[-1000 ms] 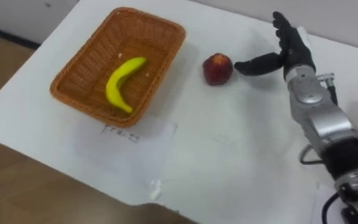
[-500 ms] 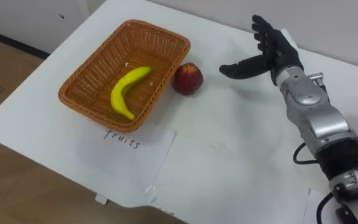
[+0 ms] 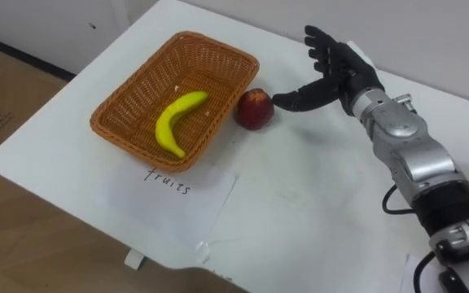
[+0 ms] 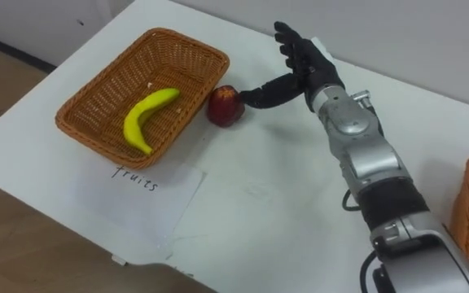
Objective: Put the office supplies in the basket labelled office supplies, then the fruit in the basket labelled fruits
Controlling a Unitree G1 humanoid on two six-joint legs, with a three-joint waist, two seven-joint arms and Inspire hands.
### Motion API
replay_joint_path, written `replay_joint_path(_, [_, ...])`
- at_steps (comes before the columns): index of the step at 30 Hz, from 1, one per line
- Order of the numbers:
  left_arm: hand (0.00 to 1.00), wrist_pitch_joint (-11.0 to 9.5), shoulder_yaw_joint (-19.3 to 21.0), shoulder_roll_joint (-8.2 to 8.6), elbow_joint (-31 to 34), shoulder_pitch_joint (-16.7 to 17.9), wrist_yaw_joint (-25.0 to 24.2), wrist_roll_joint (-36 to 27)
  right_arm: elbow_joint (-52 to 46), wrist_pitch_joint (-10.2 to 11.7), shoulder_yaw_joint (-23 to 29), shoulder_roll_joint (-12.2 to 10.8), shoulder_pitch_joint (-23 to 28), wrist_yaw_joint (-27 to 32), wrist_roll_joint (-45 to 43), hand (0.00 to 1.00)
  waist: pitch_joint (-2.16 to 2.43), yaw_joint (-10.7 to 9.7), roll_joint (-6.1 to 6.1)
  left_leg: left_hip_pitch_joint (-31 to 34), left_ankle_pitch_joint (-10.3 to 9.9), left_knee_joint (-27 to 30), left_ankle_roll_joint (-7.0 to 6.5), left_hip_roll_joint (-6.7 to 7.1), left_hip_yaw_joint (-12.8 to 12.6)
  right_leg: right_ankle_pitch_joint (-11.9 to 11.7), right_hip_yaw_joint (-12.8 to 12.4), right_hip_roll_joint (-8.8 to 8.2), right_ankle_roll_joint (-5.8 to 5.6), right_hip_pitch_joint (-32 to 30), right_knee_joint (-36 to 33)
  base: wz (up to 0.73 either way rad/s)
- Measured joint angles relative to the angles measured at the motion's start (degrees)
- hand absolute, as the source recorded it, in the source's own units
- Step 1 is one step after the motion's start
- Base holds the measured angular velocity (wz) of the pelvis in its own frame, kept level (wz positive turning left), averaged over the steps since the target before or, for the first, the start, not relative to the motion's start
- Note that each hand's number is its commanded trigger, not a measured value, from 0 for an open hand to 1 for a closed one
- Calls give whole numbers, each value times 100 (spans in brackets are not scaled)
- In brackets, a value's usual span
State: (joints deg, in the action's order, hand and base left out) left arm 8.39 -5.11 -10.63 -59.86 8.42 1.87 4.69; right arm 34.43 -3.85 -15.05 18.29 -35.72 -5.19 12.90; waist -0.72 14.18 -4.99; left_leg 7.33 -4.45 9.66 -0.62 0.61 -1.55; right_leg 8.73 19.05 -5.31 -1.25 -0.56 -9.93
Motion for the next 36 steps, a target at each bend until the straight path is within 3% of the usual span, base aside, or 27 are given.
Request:
replay_joint_path(21, [0,-22,94,-142,-5,-3,-266,4,45,-4,-7,44,319,-1313,-4,0,-23,-7,-174,-59,-34,0,-14,3,-2,1,1,-8,-1,53,16,-1])
replay_joint_path(36, [0,-26,94,-153,-75,-10,-365,4,41,-109,0,48,345,-1444,-197,0,-34,-12,-178,-56,-64,16,-15,5,18,1,11,-5,-2,61,22,0])
